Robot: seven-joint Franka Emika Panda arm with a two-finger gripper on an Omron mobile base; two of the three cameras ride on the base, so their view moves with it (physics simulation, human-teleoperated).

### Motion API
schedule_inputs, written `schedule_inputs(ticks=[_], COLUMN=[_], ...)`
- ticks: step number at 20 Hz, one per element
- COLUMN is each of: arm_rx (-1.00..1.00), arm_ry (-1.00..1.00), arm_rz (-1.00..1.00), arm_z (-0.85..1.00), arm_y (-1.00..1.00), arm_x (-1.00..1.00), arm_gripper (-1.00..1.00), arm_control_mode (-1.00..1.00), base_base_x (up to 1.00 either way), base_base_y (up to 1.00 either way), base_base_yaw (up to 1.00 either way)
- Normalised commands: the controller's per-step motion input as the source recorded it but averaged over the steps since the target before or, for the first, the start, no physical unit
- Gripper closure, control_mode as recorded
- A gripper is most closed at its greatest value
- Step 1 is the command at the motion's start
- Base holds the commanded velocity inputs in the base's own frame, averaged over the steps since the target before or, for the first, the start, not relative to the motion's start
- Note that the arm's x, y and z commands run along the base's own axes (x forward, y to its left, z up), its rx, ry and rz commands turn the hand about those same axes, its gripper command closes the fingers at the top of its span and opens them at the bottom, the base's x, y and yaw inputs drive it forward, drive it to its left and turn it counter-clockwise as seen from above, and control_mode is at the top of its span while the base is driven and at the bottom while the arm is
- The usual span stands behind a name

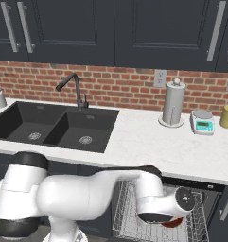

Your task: Pick up the cup and bowl from the counter, place them in the dishwasher, and close the dishwasher door.

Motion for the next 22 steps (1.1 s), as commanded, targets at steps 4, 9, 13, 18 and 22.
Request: schedule_inputs(ticks=[4,9,13,18,22], arm_rx=[0.04,0.01,0.00,0.00,0.00], arm_ry=[-0.01,0.00,0.00,0.02,0.00], arm_rz=[0.34,0.44,0.41,0.28,0.02], arm_z=[-0.45,-0.30,0.00,0.00,0.00], arm_y=[0.00,0.00,0.00,0.00,0.00], arm_x=[-0.57,-0.03,0.18,0.40,0.19], arm_gripper=[1.00,1.00,1.00,1.00,1.00], arm_control_mode=[-1.00,-1.00,-1.00,-1.00,-1.00], base_base_x=[0.00,0.00,0.00,0.00,0.00], base_base_y=[0.00,0.00,0.00,0.00,0.00], base_base_yaw=[0.00,0.00,0.00,0.00,0.00])
